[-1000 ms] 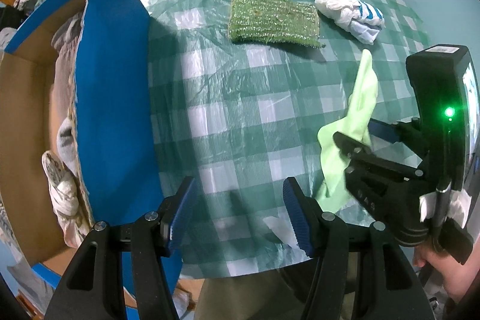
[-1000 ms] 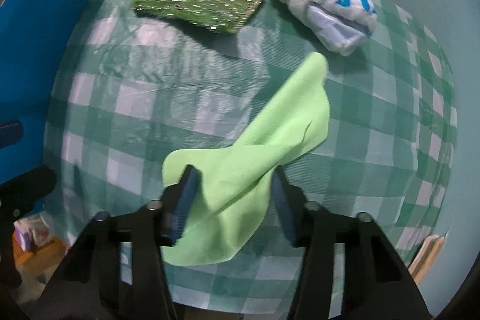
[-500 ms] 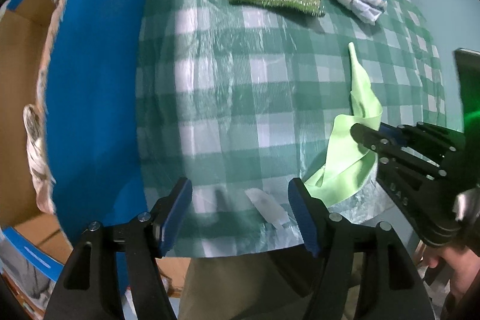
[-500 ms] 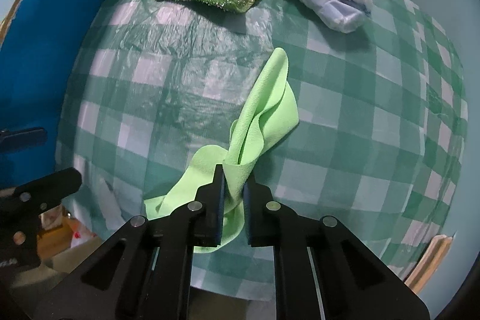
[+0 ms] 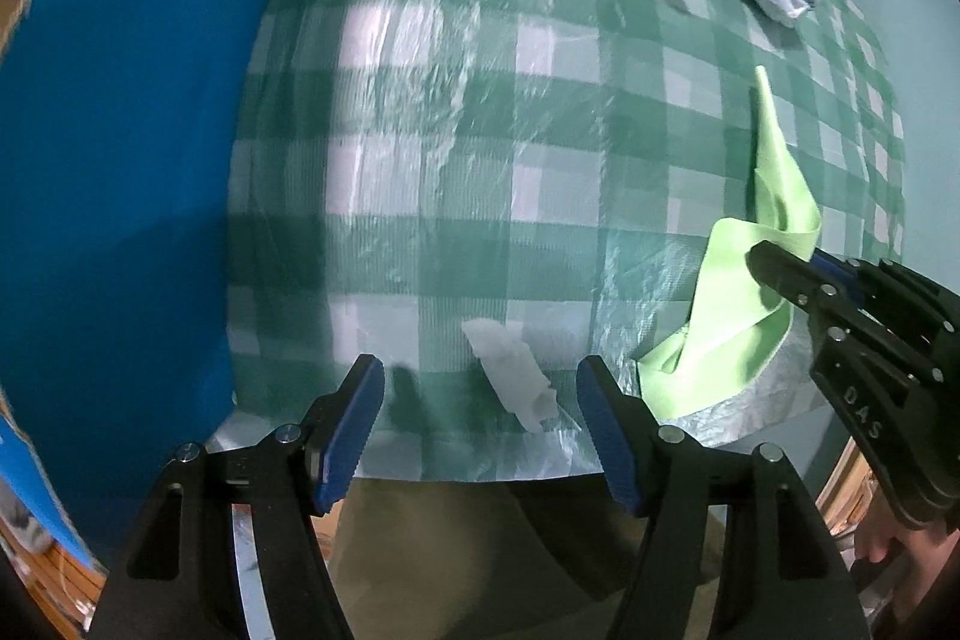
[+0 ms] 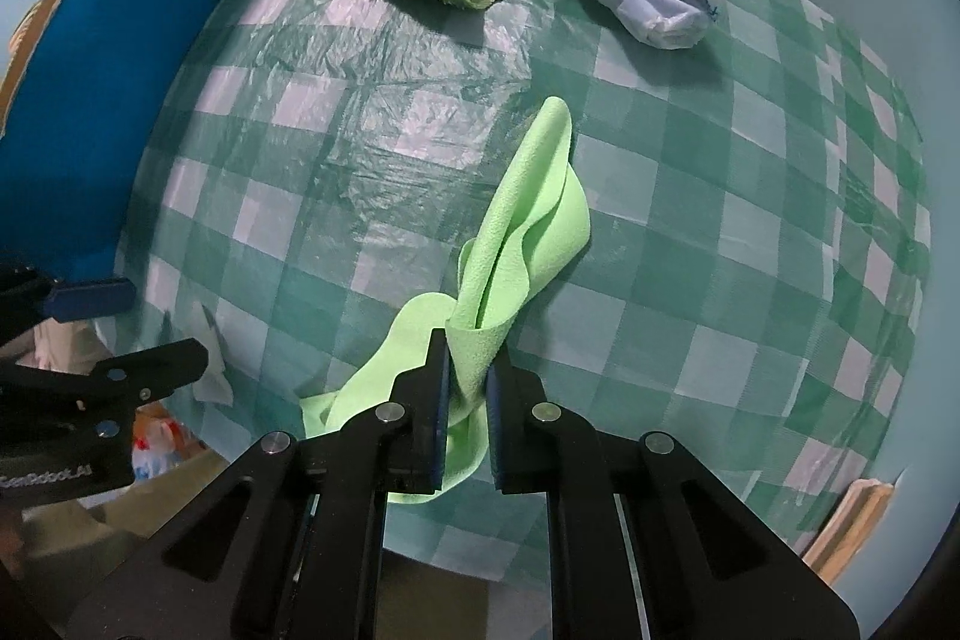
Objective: Organize soft objects
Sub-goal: 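Lift the cloth with the right tool while the left tool grasps a small white item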
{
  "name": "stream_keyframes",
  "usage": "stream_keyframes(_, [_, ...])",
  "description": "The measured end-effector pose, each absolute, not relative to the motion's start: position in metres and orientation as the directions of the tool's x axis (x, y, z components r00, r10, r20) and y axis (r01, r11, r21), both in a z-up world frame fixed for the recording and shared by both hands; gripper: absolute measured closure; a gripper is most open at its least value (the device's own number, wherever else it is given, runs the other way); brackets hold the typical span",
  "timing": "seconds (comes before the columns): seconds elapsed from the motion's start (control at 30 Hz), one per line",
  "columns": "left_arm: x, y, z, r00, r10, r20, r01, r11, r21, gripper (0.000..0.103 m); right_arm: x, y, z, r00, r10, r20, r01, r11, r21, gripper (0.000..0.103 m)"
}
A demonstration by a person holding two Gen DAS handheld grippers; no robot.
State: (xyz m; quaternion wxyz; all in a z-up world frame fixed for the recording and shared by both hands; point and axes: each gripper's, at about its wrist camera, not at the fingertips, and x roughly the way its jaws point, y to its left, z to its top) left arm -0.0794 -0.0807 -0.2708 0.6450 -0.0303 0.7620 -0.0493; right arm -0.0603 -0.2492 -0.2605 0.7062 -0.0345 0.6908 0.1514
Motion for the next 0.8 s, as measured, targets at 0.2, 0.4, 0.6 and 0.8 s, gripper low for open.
stream_keyframes(0.2, [-0.096,-0.073,-0.287,-0.187,-0.124,-0.975,-0.023,0.992,-0.122,0.035,-0.067,-0.261,-0.266,0.001,0.171,-0.985,-0.27,0.949,0.164,0.093])
stream_keyframes(0.4, [-0.105,-0.071,-0.296,-0.19,-0.15,-0.97,-0.045,0.989,-0.144,0.05,-0.072,-0.271,-0.263,0.007,0.174,-0.985,-0.267,0.949,0.166,0.093])
stream_keyframes(0.6, [-0.097,-0.085,-0.29,-0.173,-0.178,-0.969,-0.046,0.984,-0.173,0.081,-0.068,-0.281,-0.261,0.014,0.173,-0.985,-0.259,0.952,0.164,0.093])
stream_keyframes(0.8, [-0.098,-0.095,-0.283,-0.14,-0.188,-0.972,-0.008,0.982,-0.188,0.086,-0.071,-0.285,-0.241,0.026,0.177,-0.984,-0.263,0.951,0.164,0.093])
